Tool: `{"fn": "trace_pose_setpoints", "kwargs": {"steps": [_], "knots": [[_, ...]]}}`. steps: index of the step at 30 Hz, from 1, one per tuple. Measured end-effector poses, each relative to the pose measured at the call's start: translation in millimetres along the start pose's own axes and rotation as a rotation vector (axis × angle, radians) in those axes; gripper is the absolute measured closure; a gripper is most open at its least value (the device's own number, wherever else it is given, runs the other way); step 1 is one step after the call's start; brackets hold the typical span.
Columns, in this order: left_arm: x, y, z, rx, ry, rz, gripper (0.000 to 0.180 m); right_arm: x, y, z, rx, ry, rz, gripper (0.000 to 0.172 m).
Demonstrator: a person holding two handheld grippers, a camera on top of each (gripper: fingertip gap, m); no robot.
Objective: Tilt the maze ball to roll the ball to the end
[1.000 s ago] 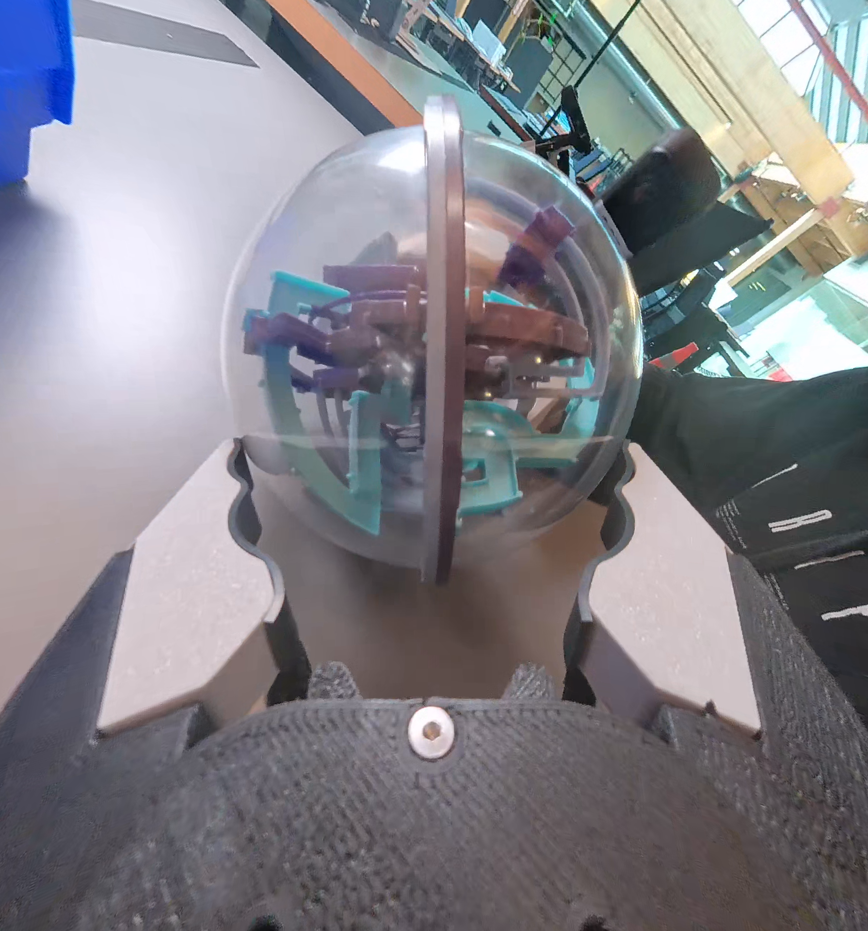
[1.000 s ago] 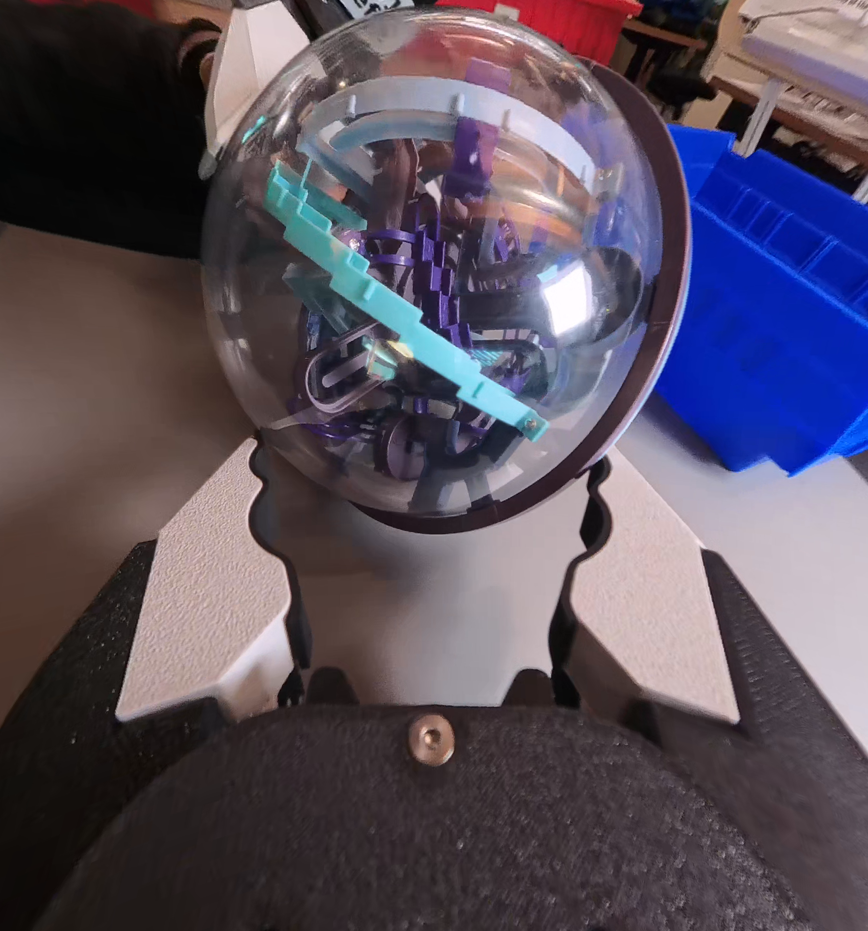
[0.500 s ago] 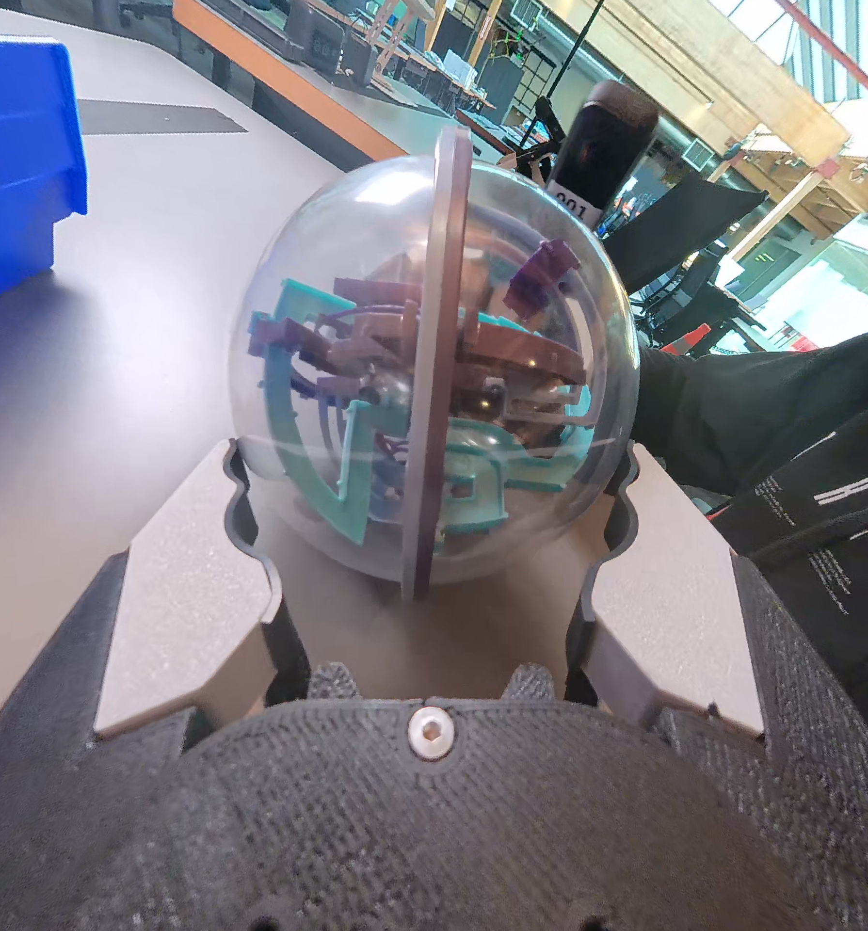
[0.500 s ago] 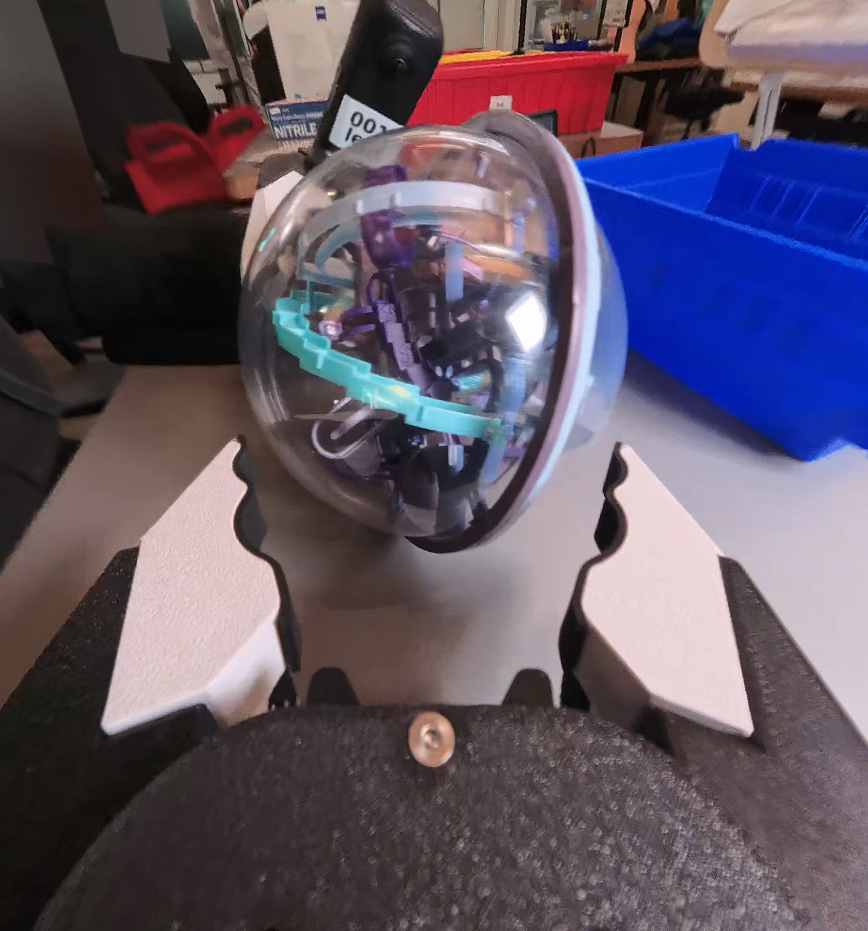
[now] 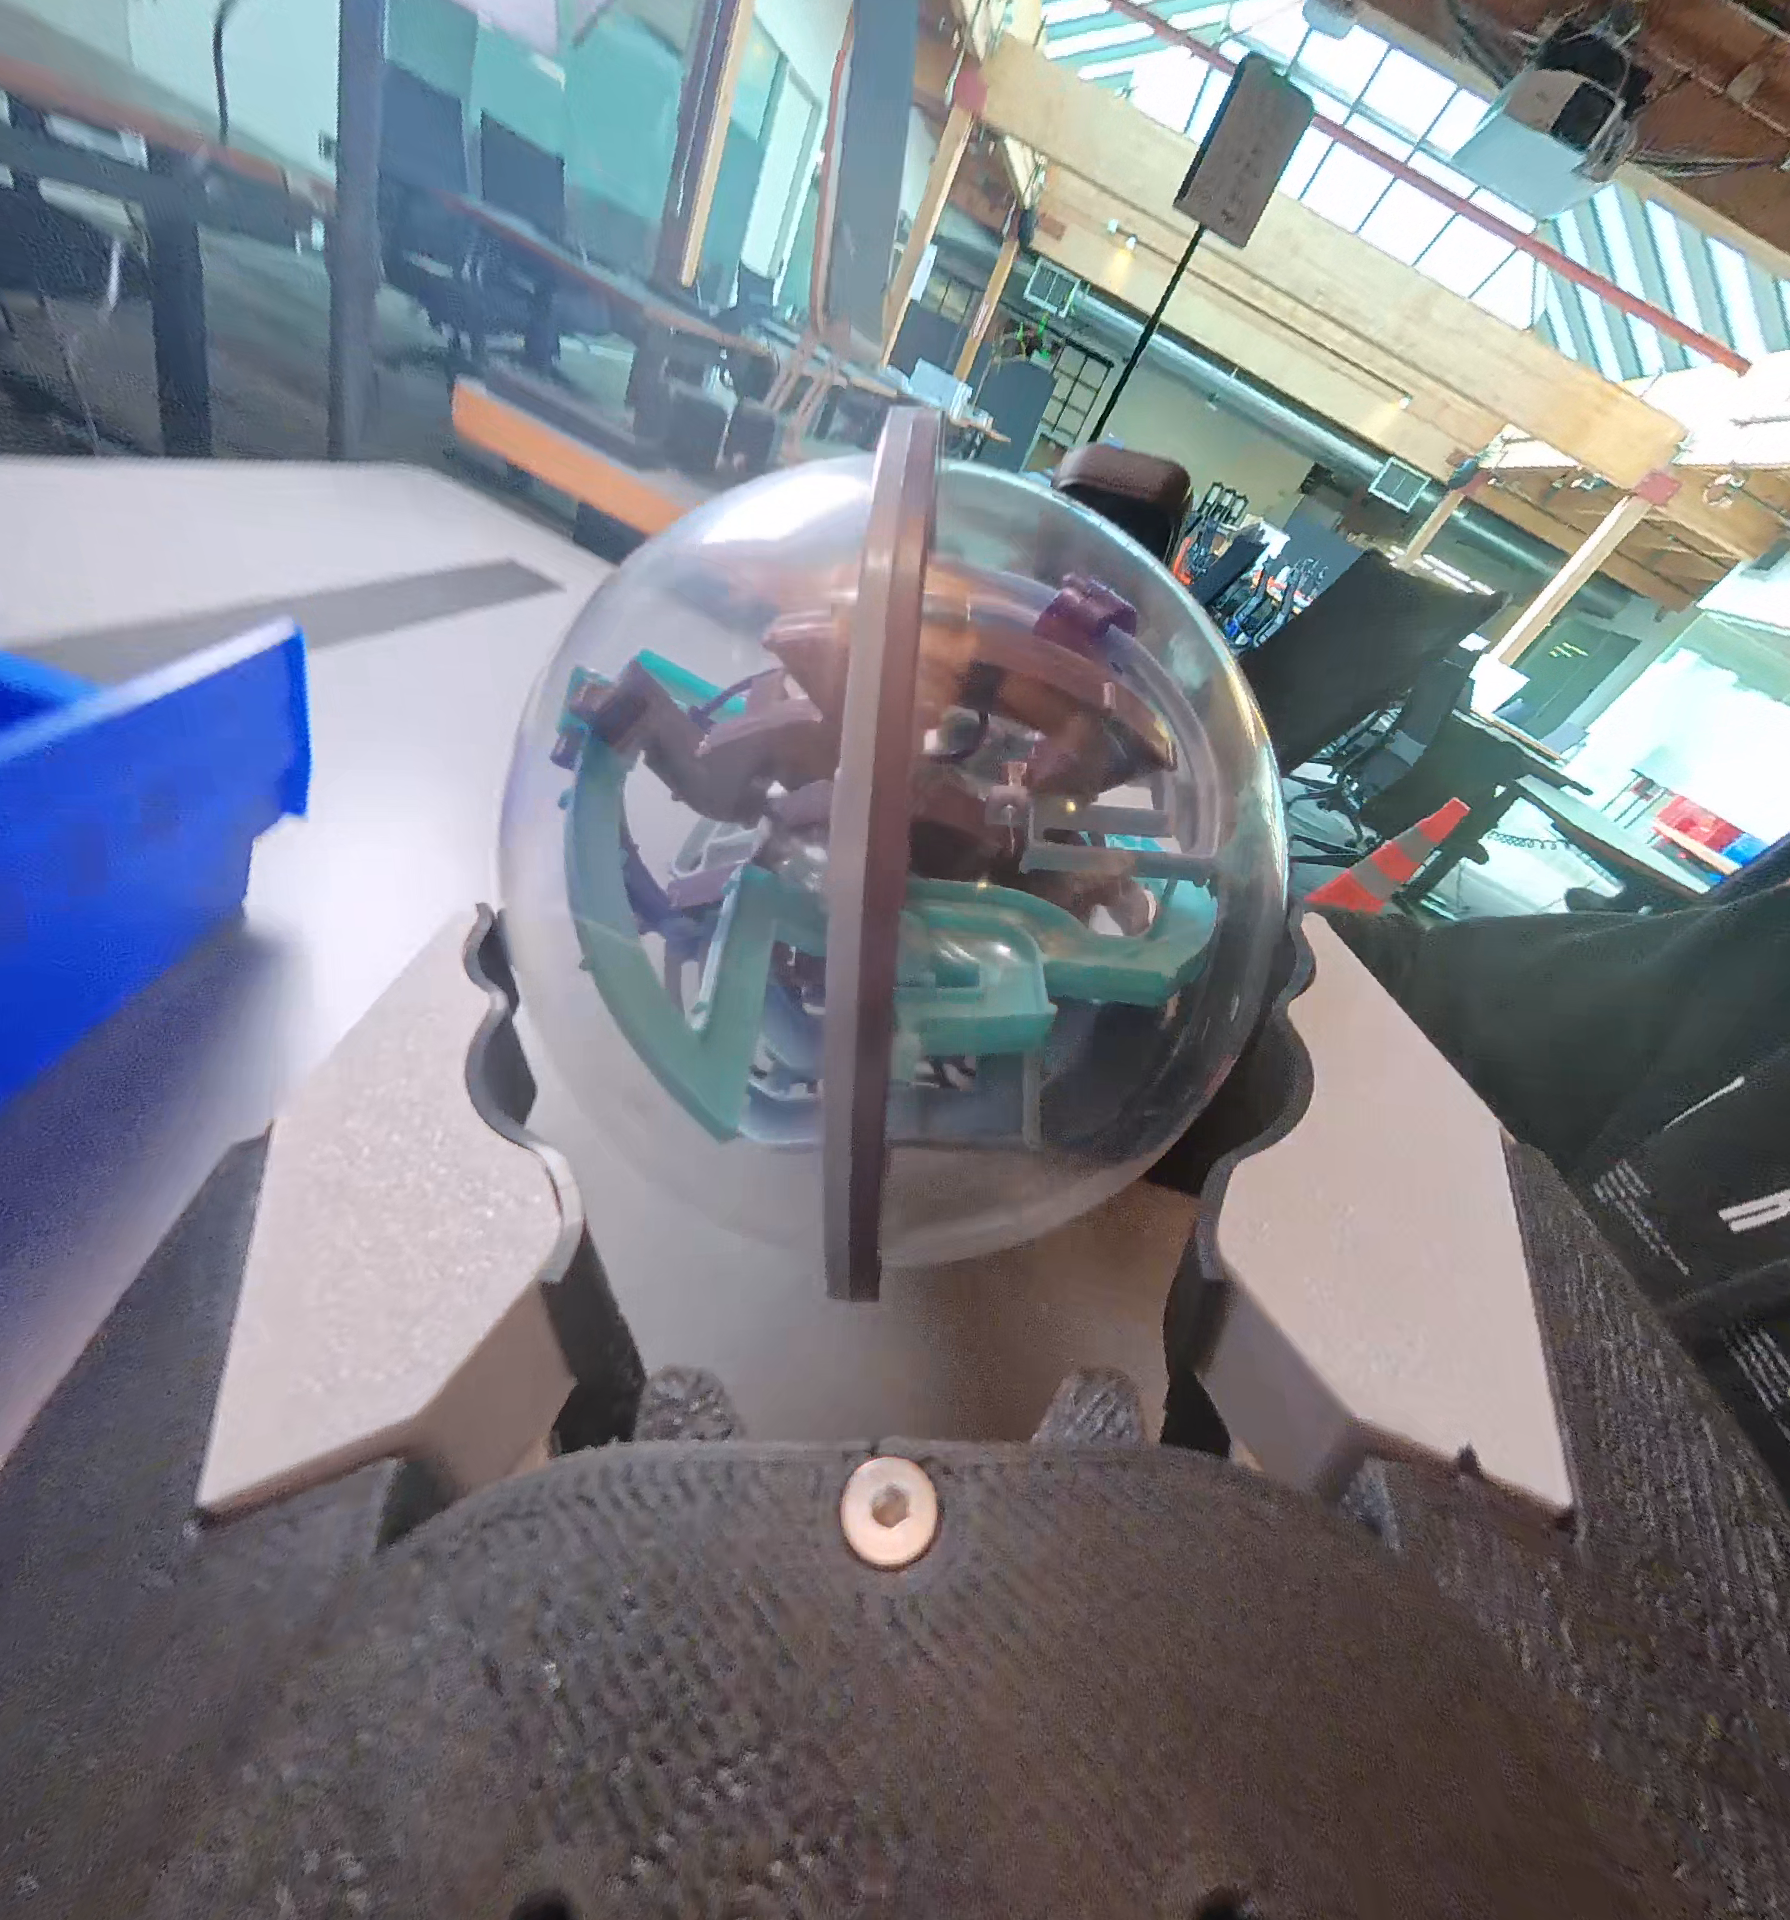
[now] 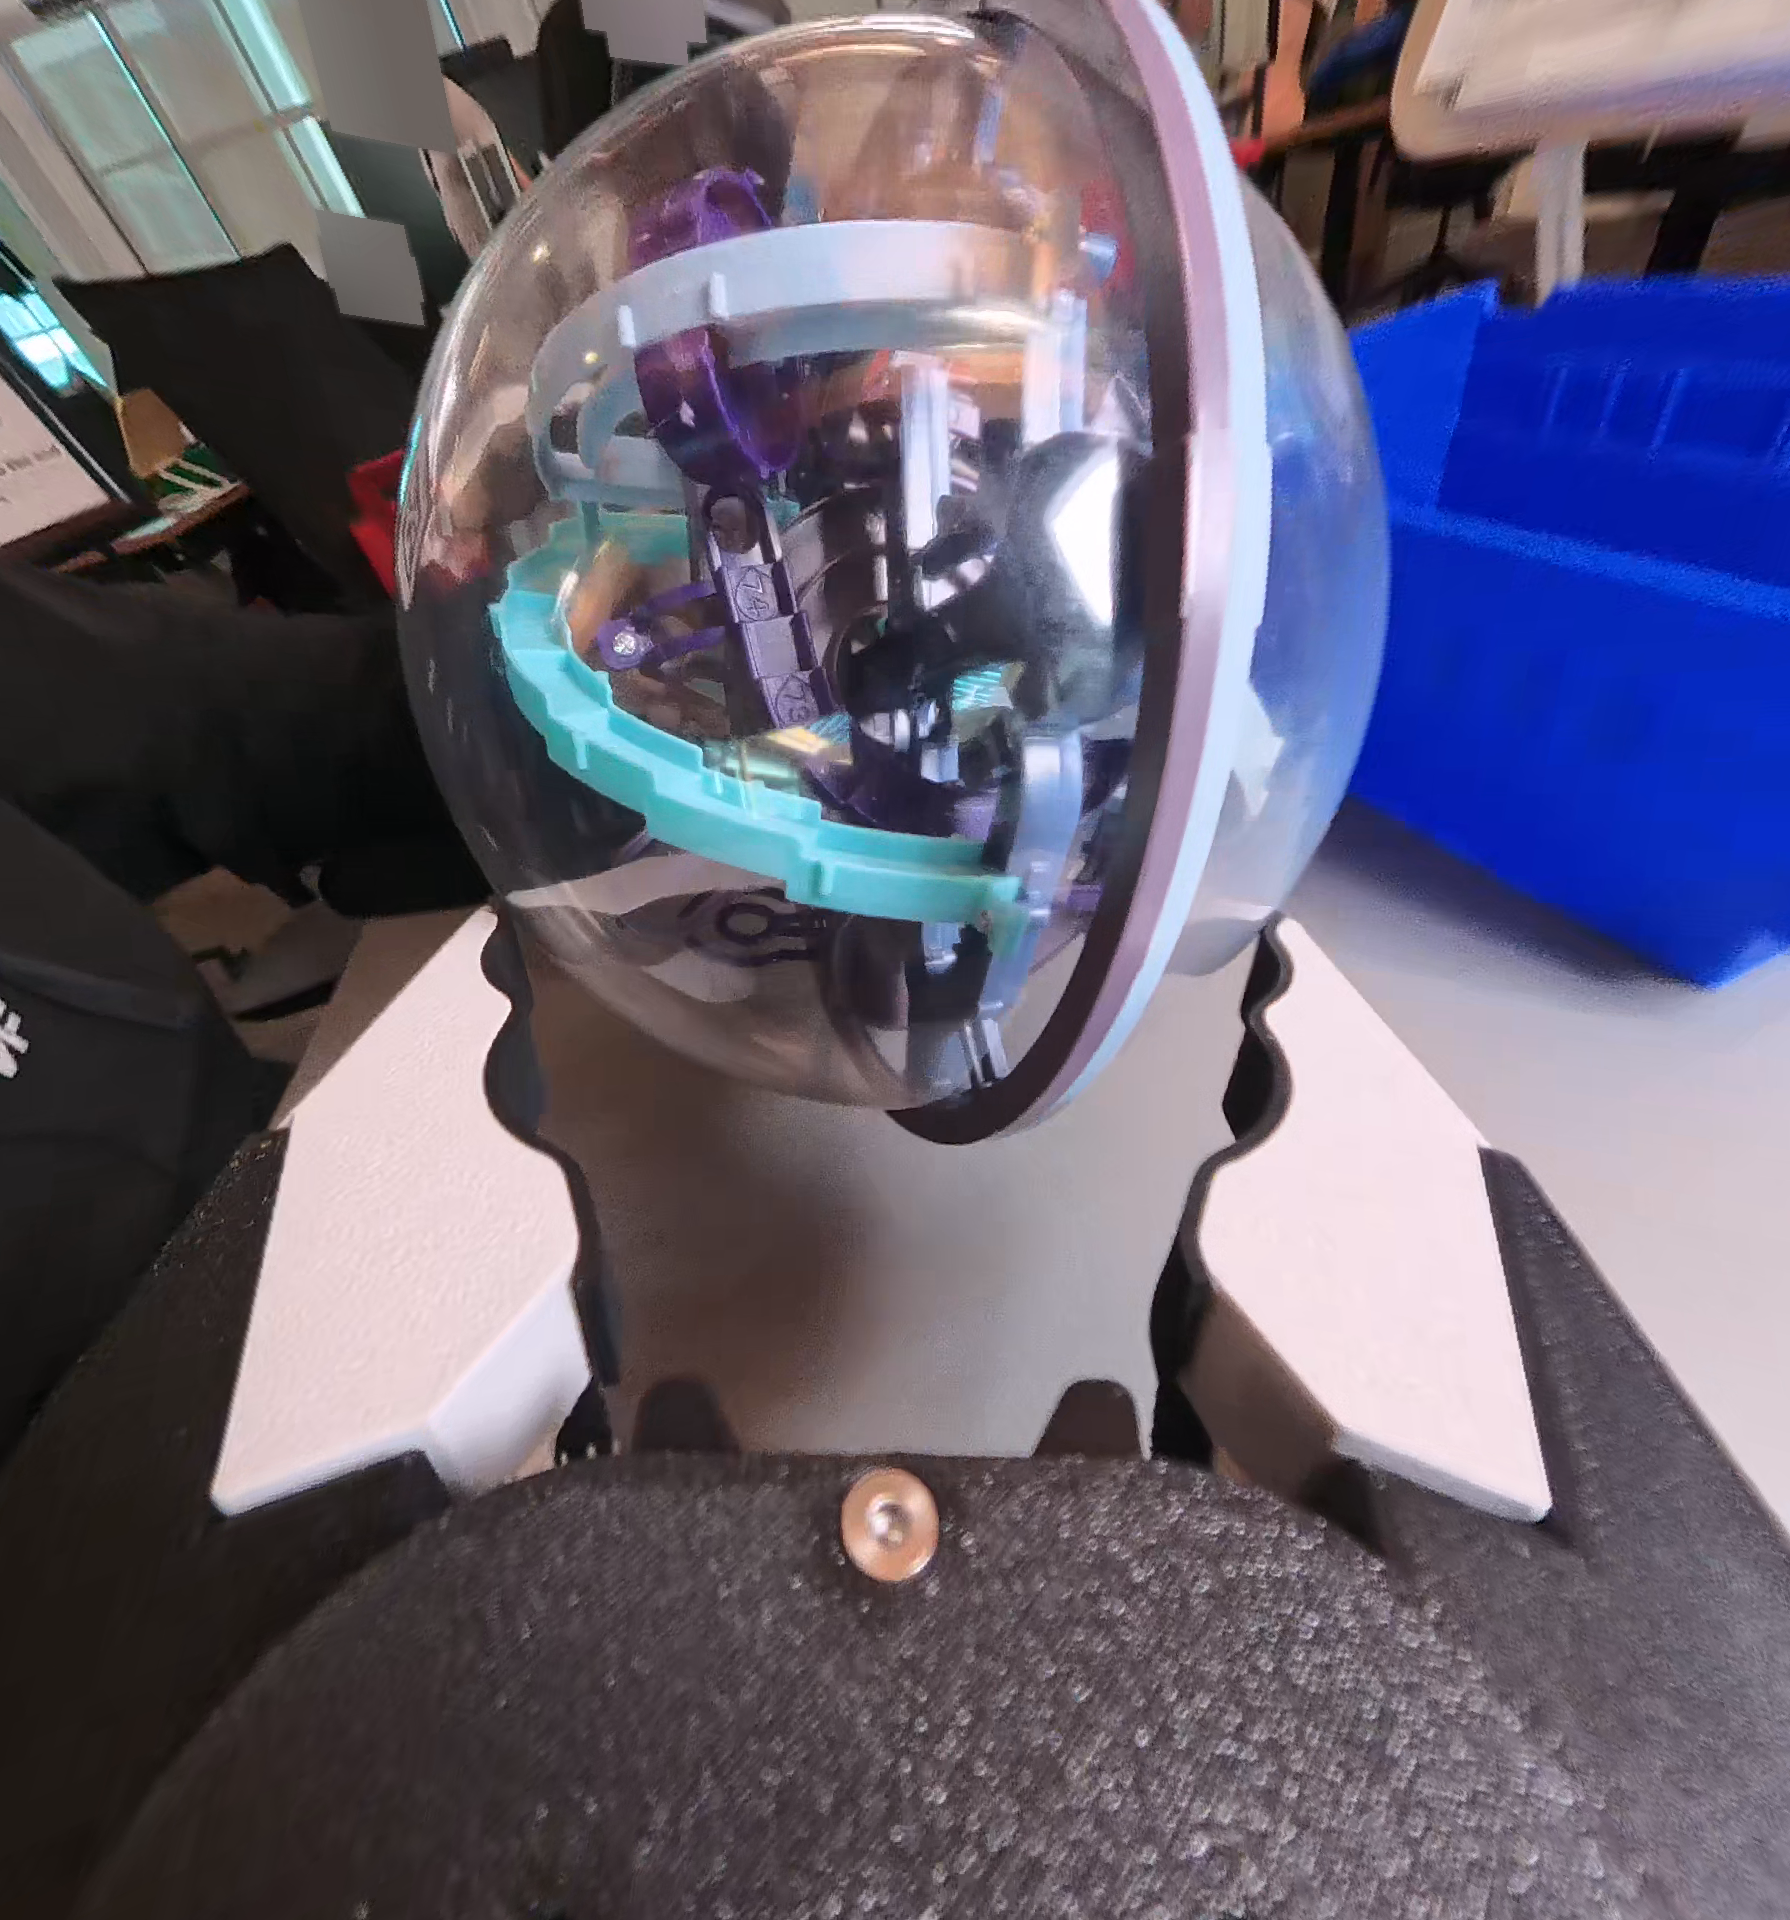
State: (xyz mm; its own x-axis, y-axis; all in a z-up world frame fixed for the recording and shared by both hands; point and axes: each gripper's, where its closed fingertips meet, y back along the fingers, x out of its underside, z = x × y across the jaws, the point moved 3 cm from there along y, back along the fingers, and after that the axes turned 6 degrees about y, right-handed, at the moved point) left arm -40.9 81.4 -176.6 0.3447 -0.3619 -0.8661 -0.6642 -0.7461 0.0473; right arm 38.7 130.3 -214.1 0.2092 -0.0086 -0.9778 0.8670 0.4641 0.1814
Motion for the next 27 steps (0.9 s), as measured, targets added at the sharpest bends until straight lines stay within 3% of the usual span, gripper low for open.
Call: {"fn": "trace_pose_setpoints", "kwargs": {"steps": [6,11,27], "knots": [[-59.2,7.8,-35.9,0.021,-0.148,-0.078,0.041,-66.1,7.6,5.2,0.034,0.139,-0.062,0.039],[-89.6,14.0,-59.5,0.05,-0.227,-0.123,0.041,-105.6,13.2,13.0,0.057,0.227,-0.08,0.039],[-108.4,28.5,-95.3,0.077,-0.334,-0.186,0.041,-138.7,15.0,37.1,0.079,0.334,-0.071,0.039]]}}
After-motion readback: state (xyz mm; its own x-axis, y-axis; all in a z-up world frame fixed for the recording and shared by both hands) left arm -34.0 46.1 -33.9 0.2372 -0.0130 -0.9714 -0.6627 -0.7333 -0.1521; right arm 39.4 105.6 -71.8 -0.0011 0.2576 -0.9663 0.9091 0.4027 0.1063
